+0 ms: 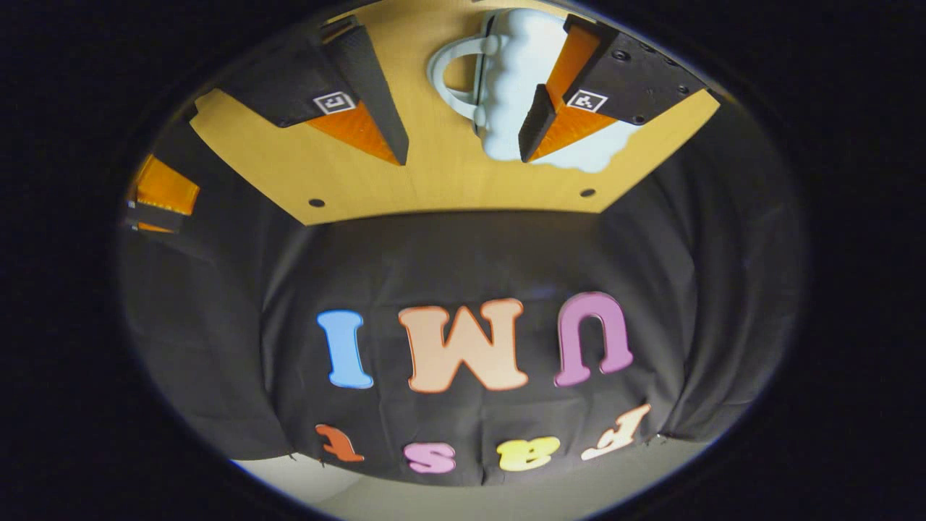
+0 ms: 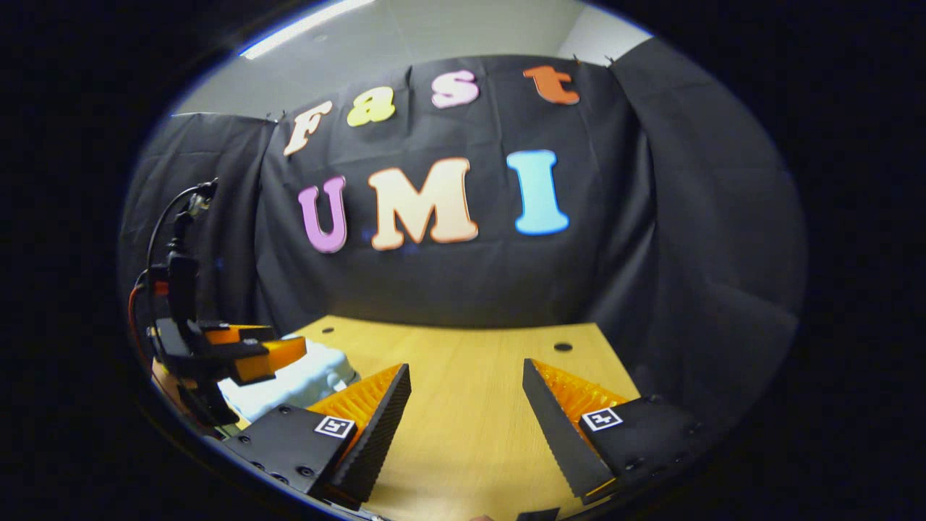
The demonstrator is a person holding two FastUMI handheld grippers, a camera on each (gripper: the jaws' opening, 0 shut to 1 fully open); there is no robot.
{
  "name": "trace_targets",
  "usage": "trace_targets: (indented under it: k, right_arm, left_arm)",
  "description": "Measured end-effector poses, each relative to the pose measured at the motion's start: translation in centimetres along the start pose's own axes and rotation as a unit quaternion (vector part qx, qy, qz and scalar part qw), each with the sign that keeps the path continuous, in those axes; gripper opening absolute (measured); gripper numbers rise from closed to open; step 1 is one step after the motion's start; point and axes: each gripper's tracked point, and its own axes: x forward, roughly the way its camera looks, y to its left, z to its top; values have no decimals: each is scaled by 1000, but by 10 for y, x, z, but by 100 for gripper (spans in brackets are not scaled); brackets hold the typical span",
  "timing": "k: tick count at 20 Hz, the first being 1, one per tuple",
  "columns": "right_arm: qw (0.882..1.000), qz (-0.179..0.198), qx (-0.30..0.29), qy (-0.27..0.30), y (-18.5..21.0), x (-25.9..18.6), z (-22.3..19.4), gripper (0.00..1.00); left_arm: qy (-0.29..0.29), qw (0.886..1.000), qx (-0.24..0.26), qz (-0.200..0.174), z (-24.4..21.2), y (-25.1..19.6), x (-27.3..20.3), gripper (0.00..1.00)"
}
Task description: First open the suitcase, pack the skin care products into it, and then close the suitcase.
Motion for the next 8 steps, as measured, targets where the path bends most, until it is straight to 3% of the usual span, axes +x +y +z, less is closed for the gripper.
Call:
trace_targets:
  k: [2,4,5,6,8]
  right_arm:
    - [998,-4,-4,-56,15,-2,39,97]
    - [996,-10,-8,-90,32,-8,65,98]
    - [995,-2,-11,-101,45,-11,73,94]
    - [994,2,-17,-110,56,-13,79,97]
    - [992,0,-29,-125,69,-16,90,98]
  left_arm:
    - [-54,999,-5,-7,39,-1,-13,92]
    - [-75,997,0,-15,62,6,-24,94]
    - [-81,997,1,-16,71,11,-27,100]
    - [-84,996,1,-15,75,16,-30,95]
    - [-88,996,-1,-21,80,22,-35,100]
